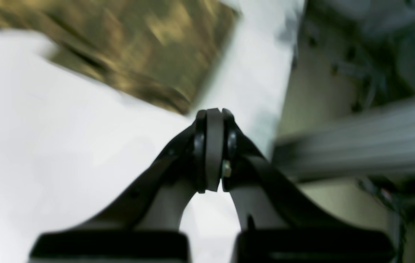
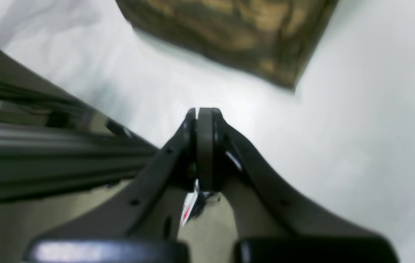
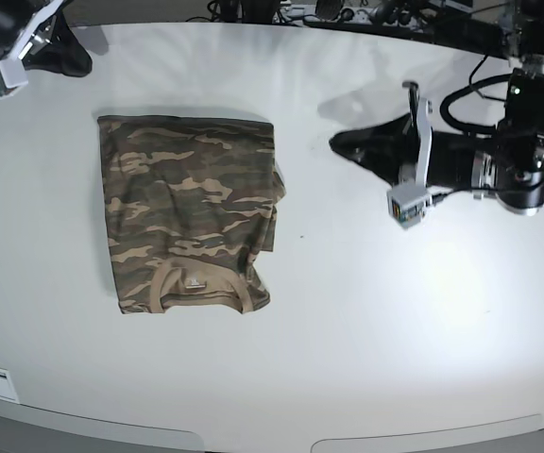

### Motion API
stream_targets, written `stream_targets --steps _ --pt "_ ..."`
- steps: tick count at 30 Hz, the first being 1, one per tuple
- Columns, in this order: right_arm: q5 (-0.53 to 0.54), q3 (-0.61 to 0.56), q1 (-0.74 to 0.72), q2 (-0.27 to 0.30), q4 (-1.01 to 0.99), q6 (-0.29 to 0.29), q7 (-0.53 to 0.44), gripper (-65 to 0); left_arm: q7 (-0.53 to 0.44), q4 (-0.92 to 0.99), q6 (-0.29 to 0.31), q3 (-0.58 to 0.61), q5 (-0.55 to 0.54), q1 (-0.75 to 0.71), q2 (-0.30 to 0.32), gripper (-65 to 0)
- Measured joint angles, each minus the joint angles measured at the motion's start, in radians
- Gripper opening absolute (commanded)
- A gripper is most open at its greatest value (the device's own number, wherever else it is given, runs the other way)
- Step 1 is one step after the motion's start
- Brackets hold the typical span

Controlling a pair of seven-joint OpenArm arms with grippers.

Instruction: Fold the T-shirt properly

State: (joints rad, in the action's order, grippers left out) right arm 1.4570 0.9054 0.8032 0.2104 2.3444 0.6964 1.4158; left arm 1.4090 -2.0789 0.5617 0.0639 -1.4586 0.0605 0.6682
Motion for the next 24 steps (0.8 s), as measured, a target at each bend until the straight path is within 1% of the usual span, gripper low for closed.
stream_targets --steps 2,5,9,12,14,16,17,19,22,24 --pt "0.002 0.026 0.049 0.002 0.001 0.001 -0.004 -65.0 -0.003 -0.085 0.000 -0.020 0.000 -0.096 0.036 -65.0" --pt "0.006 0.043 0.117 0.006 0.001 0.001 -0.008 -65.0 -0.005 -0.187 0.006 -0.051 -0.002 -0.249 0.069 -65.0" --pt "0.007 0.045 0.251 -0.006 0.001 0.000 -0.012 -65.0 -0.017 -0.270 0.013 -0.129 -0.009 -0.492 0.118 -65.0" --pt "0.003 0.044 0.357 -0.036 0.001 0.000 -0.008 -65.0 -0.002 -0.261 0.023 -0.174 0.011 -0.695 0.121 -65.0" --pt "0.009 0.043 0.410 -0.055 0.001 0.000 -0.012 -65.0 -0.007 -0.263 0.023 -0.183 -0.001 -0.801 0.117 -65.0" --pt "0.007 0.042 0.453 -0.063 0.000 0.000 -0.010 -65.0 -0.016 -0.264 0.023 -0.184 0.001 -0.898 0.117 -65.0" --pt "0.013 0.042 0.469 -0.061 -0.011 0.001 -0.016 -65.0 -0.022 -0.264 0.023 -0.185 0.022 -0.949 0.118 -65.0" --pt "0.019 0.035 0.488 -0.063 -0.062 0.001 -0.020 -65.0 -0.014 -0.263 0.023 -0.186 0.098 -1.041 0.120 -65.0" --pt "0.012 -0.014 0.487 -0.062 -0.170 0.001 -0.017 -65.0 -0.021 -0.263 0.023 -0.188 0.211 -1.158 0.121 -65.0" --pt "0.012 -0.068 0.484 -0.061 -0.256 0.001 -0.020 -65.0 -0.068 -0.263 0.023 -0.188 0.292 -1.221 0.119 -65.0"
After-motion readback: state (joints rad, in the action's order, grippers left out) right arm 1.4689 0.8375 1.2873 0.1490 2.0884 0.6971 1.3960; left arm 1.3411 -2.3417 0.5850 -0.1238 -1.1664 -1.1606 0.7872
